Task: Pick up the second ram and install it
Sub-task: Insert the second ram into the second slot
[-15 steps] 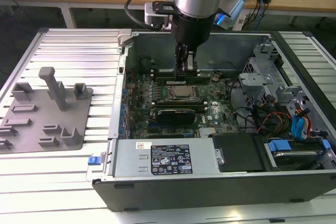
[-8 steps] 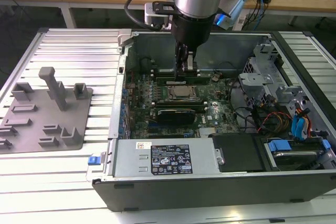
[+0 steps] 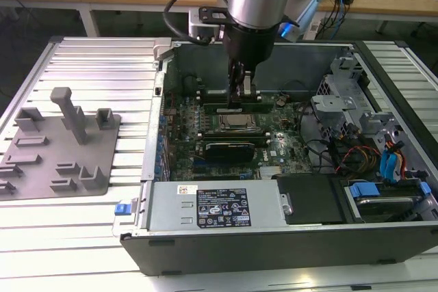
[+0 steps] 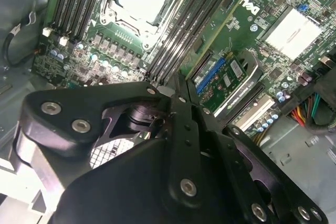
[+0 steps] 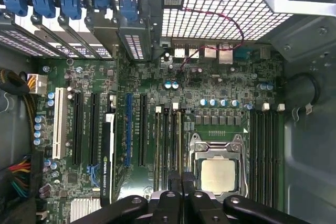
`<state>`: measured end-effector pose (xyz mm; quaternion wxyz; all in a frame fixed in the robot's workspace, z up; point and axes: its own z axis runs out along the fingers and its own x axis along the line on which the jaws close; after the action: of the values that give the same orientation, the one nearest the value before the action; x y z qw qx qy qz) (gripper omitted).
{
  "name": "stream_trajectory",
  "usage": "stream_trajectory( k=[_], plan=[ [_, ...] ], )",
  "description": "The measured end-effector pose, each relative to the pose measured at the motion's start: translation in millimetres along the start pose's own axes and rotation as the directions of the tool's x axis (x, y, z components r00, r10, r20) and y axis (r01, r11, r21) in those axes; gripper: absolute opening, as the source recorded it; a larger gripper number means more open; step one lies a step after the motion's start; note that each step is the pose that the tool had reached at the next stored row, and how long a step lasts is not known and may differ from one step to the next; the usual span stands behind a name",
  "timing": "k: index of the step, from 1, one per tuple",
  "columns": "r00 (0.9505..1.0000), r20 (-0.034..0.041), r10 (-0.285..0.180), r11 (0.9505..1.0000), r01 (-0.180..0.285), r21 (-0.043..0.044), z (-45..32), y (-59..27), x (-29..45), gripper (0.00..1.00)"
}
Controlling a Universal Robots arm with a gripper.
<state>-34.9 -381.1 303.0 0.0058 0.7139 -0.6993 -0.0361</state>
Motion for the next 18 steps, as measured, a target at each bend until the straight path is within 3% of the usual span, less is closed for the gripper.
stream_trajectory(
  k=[18],
  plan=[
    [1.0000, 0.0001, 0.000, 1.0000, 0.000, 0.0000, 24.3, -1.4, 1.1, 0.09]
  ],
)
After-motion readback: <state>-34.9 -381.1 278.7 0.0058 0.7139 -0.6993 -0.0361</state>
